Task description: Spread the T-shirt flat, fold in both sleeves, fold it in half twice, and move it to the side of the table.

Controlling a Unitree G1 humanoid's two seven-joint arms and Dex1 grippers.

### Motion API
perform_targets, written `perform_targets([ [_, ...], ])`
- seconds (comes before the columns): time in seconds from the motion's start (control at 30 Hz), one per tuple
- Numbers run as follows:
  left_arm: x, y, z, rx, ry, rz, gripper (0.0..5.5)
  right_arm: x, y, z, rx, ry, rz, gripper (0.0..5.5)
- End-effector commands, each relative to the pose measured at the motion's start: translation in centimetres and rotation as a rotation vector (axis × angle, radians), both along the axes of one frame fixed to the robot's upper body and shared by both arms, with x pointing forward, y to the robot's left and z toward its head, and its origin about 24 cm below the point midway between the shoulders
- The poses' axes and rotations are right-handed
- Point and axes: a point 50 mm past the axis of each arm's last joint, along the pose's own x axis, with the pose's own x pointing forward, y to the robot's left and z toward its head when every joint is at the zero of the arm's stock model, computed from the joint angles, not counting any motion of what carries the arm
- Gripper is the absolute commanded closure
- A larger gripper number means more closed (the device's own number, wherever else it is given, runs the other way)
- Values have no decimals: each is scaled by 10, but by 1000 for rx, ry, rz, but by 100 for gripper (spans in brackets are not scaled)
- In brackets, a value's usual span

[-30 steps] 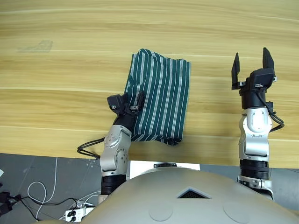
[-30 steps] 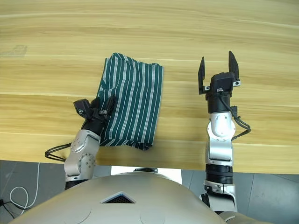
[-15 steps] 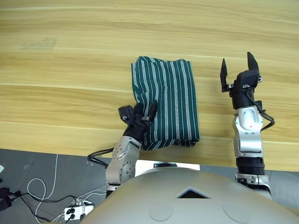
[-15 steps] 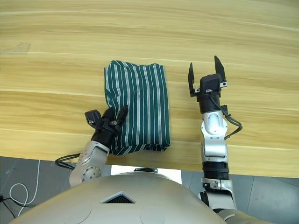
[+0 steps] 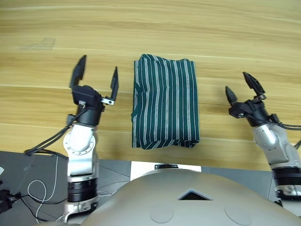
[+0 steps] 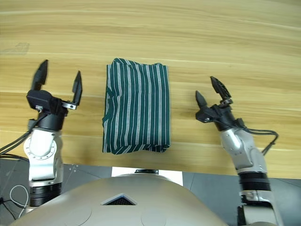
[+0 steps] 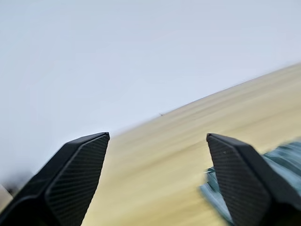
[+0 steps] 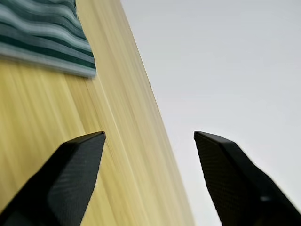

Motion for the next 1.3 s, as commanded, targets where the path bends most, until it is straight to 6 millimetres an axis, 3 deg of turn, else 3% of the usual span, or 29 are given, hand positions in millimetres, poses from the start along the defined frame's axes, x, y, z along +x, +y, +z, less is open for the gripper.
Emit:
perform_targets([
  [0.03,-32,55,-37,694,264,-54,166,-50,-14,-10,-134,222,141,202],
  [0.1,-50,61,-51,829,385,-138,166,-67,-15,-13,-142,283,209,202],
  [0.17,-63,57,-61,896,467,-252,166,-69,-16,-9,-157,290,259,202],
  [0.3,-80,19,-64,898,509,-605,166,-79,-8,-2,-231,404,440,202],
  [0.4,-88,0,-62,847,516,-785,166,-89,2,1,-232,479,549,202],
  [0.47,-86,-8,-62,835,508,-854,166,-86,11,1,-218,474,588,202],
  [0.63,-82,-18,-62,797,521,-961,166,-68,29,1,-195,411,644,202],
  [0.9,-76,-14,-66,805,556,-985,166,-55,45,-2,-166,394,709,202],
  [1.3,-63,-19,-72,823,549,-1037,166,-67,59,-5,-174,467,869,202],
])
